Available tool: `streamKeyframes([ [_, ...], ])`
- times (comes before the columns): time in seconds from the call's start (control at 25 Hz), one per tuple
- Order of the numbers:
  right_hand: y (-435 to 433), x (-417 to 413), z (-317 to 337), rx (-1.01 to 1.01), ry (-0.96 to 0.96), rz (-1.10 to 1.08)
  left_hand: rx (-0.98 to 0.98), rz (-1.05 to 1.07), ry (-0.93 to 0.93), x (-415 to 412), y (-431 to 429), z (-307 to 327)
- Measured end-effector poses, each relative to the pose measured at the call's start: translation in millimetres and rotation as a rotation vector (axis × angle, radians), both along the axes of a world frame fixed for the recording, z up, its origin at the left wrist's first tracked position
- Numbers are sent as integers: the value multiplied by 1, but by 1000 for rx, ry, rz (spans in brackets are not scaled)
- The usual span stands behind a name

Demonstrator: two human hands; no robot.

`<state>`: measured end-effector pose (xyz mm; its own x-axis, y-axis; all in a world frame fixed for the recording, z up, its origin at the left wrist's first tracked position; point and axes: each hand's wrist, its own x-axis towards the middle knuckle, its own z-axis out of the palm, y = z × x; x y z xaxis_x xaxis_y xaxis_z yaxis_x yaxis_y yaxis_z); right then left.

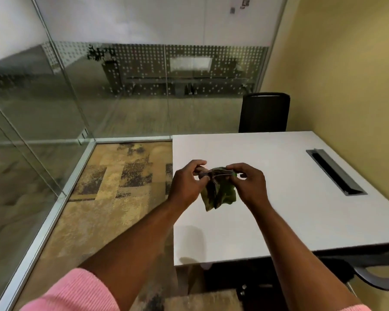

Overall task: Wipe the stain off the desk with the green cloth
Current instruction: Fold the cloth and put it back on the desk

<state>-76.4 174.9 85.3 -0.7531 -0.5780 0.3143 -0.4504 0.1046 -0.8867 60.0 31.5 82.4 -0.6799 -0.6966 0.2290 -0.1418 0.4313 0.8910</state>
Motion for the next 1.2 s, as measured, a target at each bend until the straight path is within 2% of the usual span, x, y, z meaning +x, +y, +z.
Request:
streamKeyframes([
  [0.2, 22, -11, 23, -10, 120, -97, -42, -59, 84, -17, 12, 39],
  [0.44, 43, -25, 42, 25, 249, -151, -75, -107, 81, -39, 24, 64],
  [0.64, 54, -32, 48, 18, 262, -192, -103, -143, 54, -55, 29, 72],
  [0.92, 54, -64, 37, -18, 410, -292, -114, -191, 34, -96, 17, 67],
  [1.0, 52, -76, 30, -10, 398, -319, -119, -207, 33, -114, 13, 63],
  [1.2, 58, -107, 16, -10, 226, -419, -135, -322, 28, -172, 11, 51],
])
